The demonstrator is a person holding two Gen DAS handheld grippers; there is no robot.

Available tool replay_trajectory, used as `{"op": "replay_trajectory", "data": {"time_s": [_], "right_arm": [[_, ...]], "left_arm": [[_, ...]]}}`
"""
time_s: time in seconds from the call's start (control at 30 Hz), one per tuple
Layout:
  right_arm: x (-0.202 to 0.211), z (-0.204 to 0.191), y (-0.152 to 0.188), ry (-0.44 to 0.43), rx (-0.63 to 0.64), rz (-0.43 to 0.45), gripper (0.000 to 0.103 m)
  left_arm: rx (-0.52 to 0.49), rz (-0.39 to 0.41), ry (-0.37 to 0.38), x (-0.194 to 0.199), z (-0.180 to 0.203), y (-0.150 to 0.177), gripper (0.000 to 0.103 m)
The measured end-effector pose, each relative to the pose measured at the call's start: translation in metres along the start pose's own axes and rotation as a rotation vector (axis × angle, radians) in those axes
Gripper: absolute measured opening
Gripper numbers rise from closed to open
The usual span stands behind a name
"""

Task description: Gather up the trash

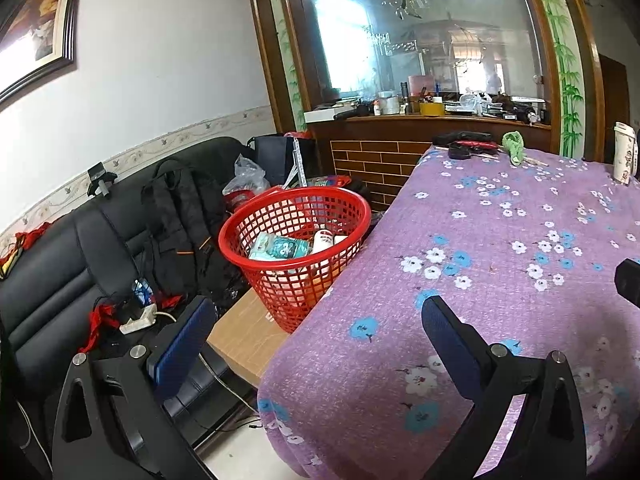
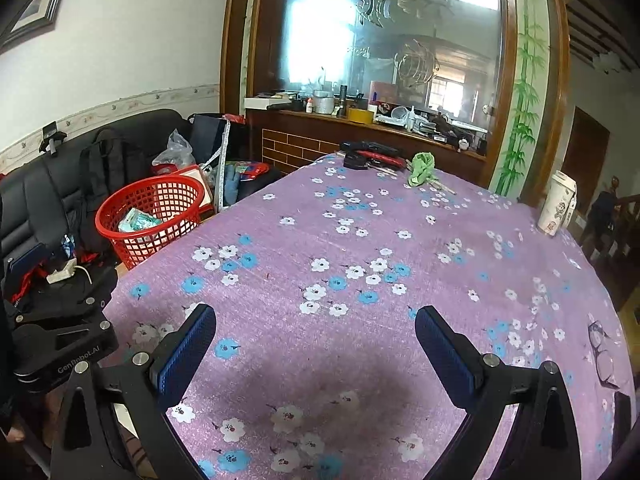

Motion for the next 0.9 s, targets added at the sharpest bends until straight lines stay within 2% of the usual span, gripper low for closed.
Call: {"op": "replay_trajectory", "data": {"time_s": [0.9], "right_arm": [[-0.011,-0.006,0.003,0.010,0.023,-0.028,0.101]], "left_arm": [[0.007,-0.008,0.003,-0.011,0.000,0.004,0.103]]}}
Point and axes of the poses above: each gripper's, at about its wrist camera, not at the fingertips, and x roughly against the way its jaws point, z to its right, y to its underside, the point moved 6 cm from there along -x, roughly the way its jaws point, and after that the axes turned 12 degrees about -x, right-handed, at the moved point
